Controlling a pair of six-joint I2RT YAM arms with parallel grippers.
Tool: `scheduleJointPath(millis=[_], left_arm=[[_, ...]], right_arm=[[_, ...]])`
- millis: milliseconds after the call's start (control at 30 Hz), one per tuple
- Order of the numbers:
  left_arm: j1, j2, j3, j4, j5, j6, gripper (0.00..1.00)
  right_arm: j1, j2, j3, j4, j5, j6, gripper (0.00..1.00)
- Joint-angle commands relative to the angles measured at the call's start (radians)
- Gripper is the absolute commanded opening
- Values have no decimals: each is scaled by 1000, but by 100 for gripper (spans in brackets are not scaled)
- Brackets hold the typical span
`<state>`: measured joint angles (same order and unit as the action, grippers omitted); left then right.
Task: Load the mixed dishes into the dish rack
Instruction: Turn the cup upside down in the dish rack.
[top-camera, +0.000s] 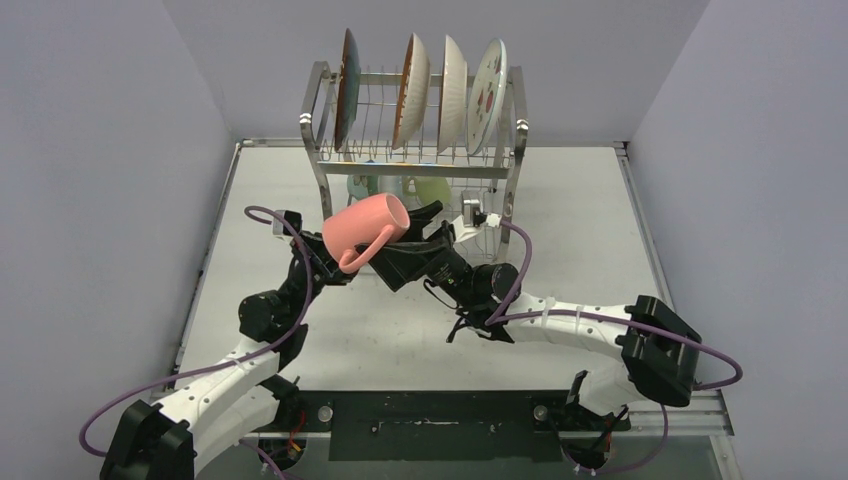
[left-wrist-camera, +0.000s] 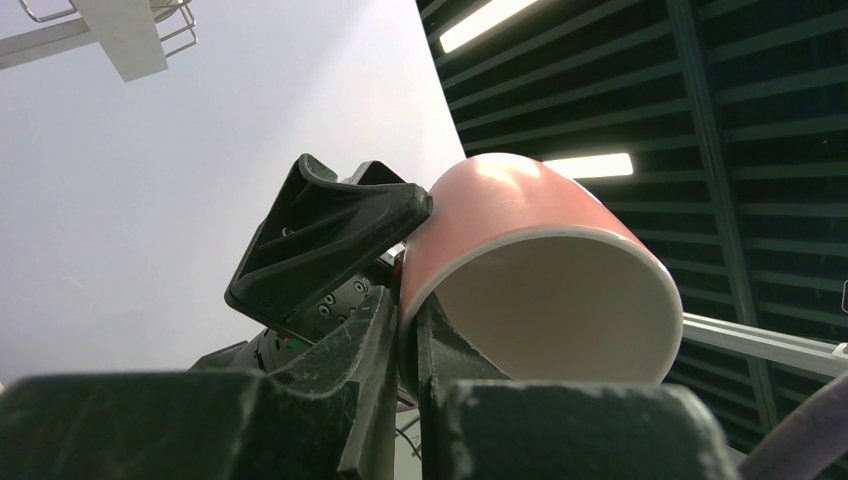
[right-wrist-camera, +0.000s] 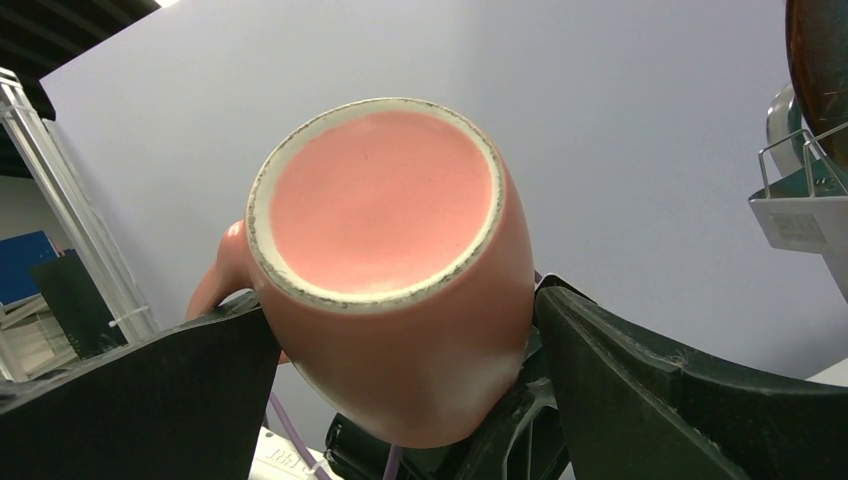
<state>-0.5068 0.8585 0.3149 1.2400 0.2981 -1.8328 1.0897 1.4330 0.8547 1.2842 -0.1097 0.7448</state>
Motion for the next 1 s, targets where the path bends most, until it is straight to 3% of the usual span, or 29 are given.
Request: scheduleJointPath(millis=[0,200,400,467,800,967], left_arm=[[1,2,60,139,42,5,0],[1,11,51,142,47,4,0],[1,5,36,120,51,11,0],[1,-2,38,106,54,16,1],[2,-64,19,2,65,57,44],[4,-107,-20,-54,71,70,52]], right_arm=[[6,26,63,126,3,21,95],[6,38,65,145,6,35,69],[6,14,32,142,29,26,27],[5,3,20,139,34,20,24],[-2,-134,-54,9,95,-86,20],[-4,-235,-100,-104,142,-169,20]])
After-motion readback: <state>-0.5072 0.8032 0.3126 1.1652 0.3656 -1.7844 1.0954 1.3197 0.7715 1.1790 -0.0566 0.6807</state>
